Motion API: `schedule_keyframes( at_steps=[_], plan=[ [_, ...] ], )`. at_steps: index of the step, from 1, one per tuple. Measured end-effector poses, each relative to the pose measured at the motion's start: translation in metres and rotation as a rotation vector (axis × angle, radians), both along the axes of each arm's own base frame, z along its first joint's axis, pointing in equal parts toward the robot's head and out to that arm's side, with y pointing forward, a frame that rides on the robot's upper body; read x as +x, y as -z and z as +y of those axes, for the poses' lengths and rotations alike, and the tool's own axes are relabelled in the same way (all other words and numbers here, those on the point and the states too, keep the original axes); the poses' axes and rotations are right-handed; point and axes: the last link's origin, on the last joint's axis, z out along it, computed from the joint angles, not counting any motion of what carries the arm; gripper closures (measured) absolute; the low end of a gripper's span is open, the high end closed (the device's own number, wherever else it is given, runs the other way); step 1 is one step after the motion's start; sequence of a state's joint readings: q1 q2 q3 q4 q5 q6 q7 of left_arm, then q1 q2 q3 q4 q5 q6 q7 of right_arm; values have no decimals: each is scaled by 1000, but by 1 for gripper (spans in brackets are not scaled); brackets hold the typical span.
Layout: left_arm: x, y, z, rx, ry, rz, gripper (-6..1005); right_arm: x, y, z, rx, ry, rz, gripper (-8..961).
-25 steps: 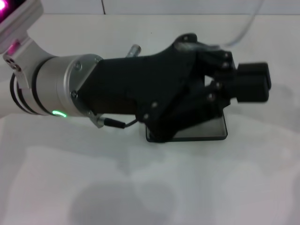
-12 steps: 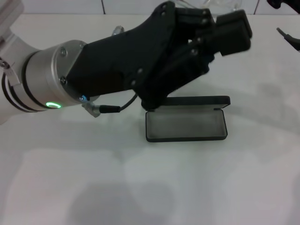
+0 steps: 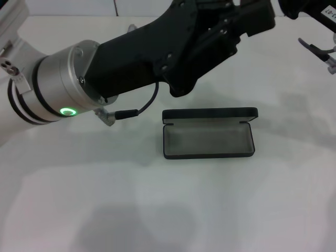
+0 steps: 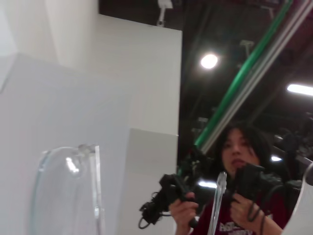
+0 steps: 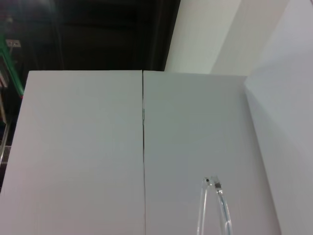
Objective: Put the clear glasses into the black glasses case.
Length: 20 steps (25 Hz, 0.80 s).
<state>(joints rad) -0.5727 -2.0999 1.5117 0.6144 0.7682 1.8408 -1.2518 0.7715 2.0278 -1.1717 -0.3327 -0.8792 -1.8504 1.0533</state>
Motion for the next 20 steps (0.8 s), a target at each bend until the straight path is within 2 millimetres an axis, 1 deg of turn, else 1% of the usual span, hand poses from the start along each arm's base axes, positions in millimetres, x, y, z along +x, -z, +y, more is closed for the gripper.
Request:
schedule_keyframes(
  at_steps=[7, 15, 20],
  plan=[
    [-4, -2, 1, 5, -28, -12, 928, 0, 6, 1, -14, 10, -32, 878],
    [-5, -1, 0, -4, -24, -3, 927, 6, -2, -1, 7, 31, 20, 877],
    [-4, 0, -2, -13, -11, 3, 926, 8, -3, 0, 13, 44, 26, 876]
  ],
)
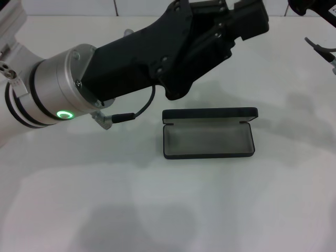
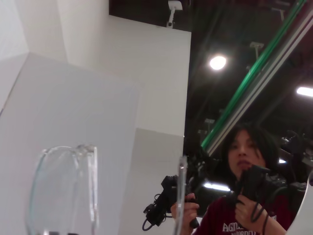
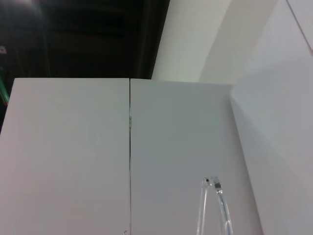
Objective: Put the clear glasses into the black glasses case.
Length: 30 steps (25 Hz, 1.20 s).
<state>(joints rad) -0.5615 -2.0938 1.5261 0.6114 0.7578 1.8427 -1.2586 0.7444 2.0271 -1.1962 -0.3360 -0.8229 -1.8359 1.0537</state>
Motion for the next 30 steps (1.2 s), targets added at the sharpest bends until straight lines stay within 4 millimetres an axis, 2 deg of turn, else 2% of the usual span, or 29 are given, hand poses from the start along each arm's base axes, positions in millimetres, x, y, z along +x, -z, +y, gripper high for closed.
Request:
schedule_keyframes(
  at_steps=[6, 13, 30],
  plan=[
    [5, 0, 1, 0, 13, -10, 926, 0, 11, 4, -1, 27, -61, 875],
    [1, 0, 8, 40, -43, 0, 925, -6, 29, 7, -3, 16, -160, 874],
    [-11, 3, 19, 67, -139, 27, 923, -7, 34, 8, -6, 19, -191, 872]
  ],
)
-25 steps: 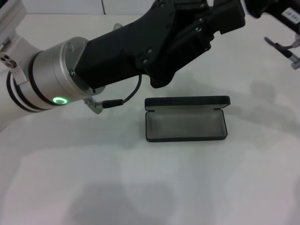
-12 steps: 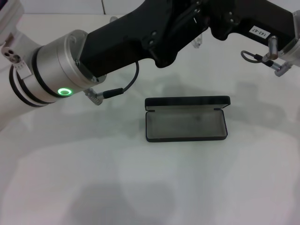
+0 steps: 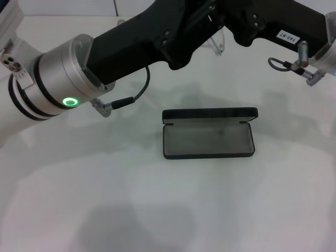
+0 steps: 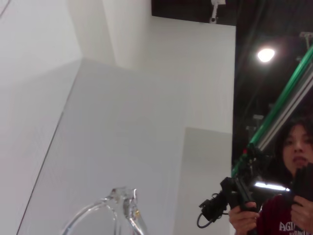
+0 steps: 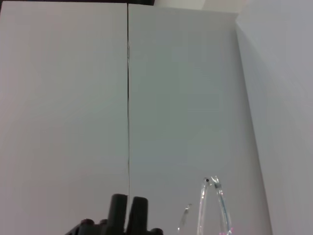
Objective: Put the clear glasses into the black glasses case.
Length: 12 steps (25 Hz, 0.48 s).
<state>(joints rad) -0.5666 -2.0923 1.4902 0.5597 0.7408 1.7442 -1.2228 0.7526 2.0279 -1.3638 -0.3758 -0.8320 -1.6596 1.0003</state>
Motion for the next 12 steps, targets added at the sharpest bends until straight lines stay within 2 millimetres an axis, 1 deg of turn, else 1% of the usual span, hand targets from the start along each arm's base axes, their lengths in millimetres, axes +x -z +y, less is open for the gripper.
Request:
schedule_keyframes(
  at_steps=[12],
  plan=[
    [-3, -1, 0, 0, -8, -5, 922, 2, 2, -1, -3, 3, -6, 870]
  ],
)
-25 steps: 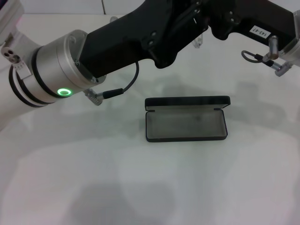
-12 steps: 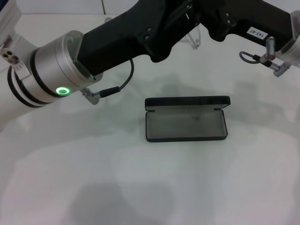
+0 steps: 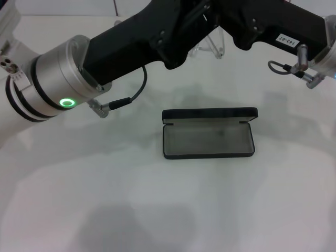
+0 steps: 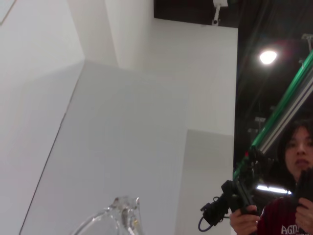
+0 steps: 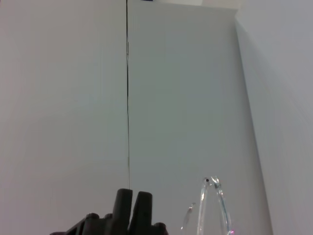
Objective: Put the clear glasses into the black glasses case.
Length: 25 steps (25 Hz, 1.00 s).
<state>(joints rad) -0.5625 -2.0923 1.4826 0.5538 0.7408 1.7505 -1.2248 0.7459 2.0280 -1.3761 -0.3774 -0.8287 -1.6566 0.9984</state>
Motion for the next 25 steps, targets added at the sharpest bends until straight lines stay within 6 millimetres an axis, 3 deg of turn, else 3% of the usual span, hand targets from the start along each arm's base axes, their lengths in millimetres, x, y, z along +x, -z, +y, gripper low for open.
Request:
schedule_keyframes(
  at_steps=[11, 25],
  plan=[
    [-10, -11, 0, 27, -31, -27, 921, 7, -4, -3, 31, 12, 1, 868],
    [-16, -13, 6, 36, -85, -28, 920, 0, 5, -4, 25, -23, -44, 866]
  ],
)
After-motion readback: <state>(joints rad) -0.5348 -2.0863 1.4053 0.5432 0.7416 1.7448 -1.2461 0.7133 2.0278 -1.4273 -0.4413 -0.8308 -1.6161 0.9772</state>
